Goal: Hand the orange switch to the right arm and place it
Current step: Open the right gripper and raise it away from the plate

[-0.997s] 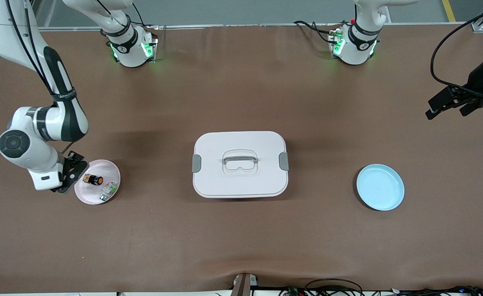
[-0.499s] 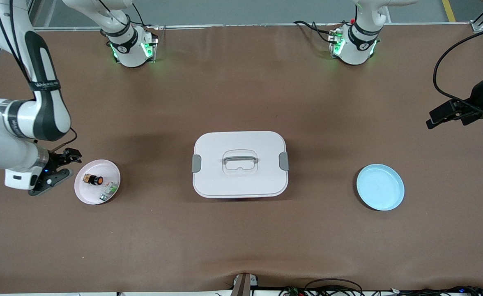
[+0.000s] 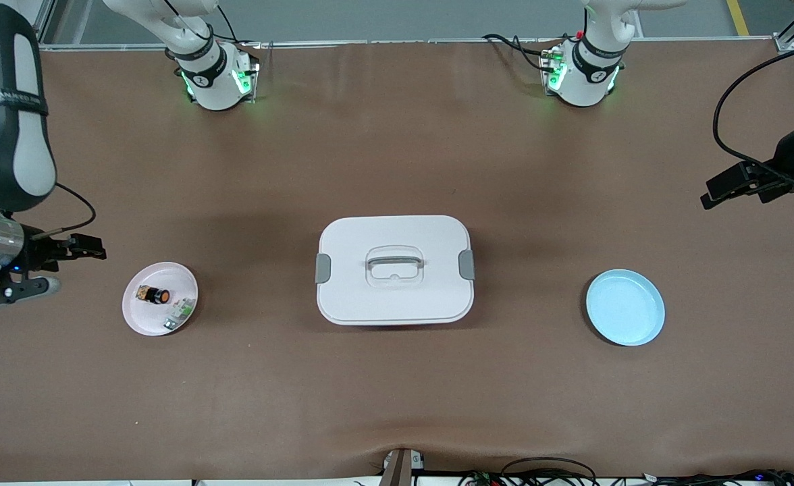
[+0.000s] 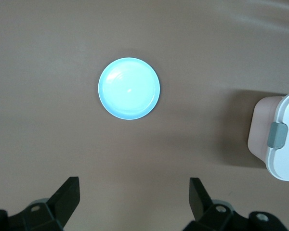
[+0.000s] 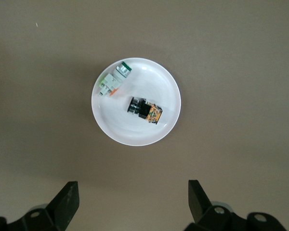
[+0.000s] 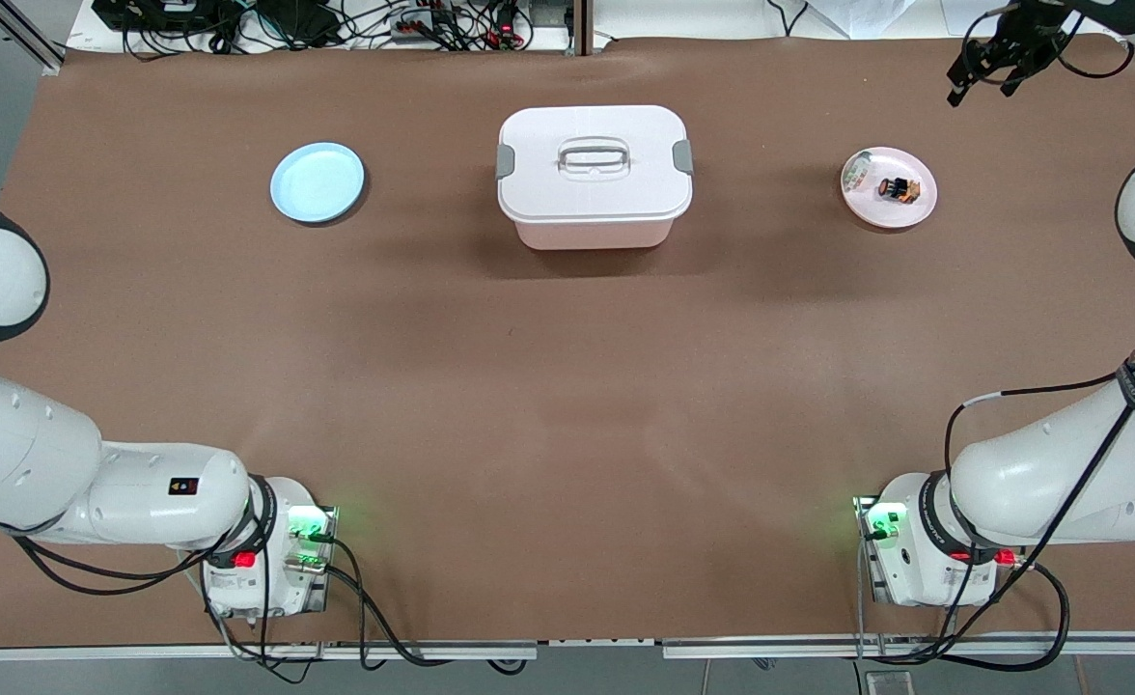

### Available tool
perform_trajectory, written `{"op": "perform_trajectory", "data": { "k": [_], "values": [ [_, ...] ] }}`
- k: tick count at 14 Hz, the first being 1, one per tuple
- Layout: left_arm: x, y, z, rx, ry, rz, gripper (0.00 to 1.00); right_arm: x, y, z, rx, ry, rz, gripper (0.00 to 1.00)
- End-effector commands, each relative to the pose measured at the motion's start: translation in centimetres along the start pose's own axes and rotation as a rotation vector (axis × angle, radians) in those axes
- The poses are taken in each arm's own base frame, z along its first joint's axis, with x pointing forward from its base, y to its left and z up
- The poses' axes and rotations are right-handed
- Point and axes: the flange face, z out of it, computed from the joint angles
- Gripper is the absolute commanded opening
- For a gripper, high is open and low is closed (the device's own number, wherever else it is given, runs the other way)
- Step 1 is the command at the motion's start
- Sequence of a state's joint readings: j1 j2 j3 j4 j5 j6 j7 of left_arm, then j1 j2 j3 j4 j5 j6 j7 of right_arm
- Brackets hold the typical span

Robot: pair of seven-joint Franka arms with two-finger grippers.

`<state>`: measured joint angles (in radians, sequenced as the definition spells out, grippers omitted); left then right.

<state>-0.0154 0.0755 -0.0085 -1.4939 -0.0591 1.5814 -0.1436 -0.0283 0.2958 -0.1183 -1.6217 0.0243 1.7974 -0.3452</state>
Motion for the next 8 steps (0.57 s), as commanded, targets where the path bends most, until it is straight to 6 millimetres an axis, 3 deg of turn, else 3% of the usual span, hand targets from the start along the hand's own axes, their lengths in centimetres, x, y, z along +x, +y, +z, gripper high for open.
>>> {"op": "perform_trajectory", "data": {
  "k": [1, 2, 4, 6, 8],
  "values": [
    [-0.1, -0.1, -0.5, 0.014, -0.006, 0.009, 1.00, -0.3, 0.1, -3.0, 0.016, 0.034, 0.059, 1.00],
    [-0.1, -0.1, -0.5, 0.014, -0.006, 0.009, 1.00, -0.8, 0.4, -3.7, 0.022, -0.007, 0.062, 1.00],
    [-0.1, 0.1, -0.8, 0.013, 0.000, 0.010, 1.00, -1.2, 1.8, -7.2, 0.011, 0.005, 0.075, 1.00],
    [-0.2, -0.1, -1.0, 0.013, 0.005, 0.009, 1.00, -1.3, 2.2, -7.7, 0.008, 0.014, 0.085, 1.00],
    [-0.4, 0.0, -1.2, 0.013, 0.007, 0.011, 1.00, -1.7, 3.5, -10.2, 0.004, 0.066, 0.110, 1.00]
  ]
}}
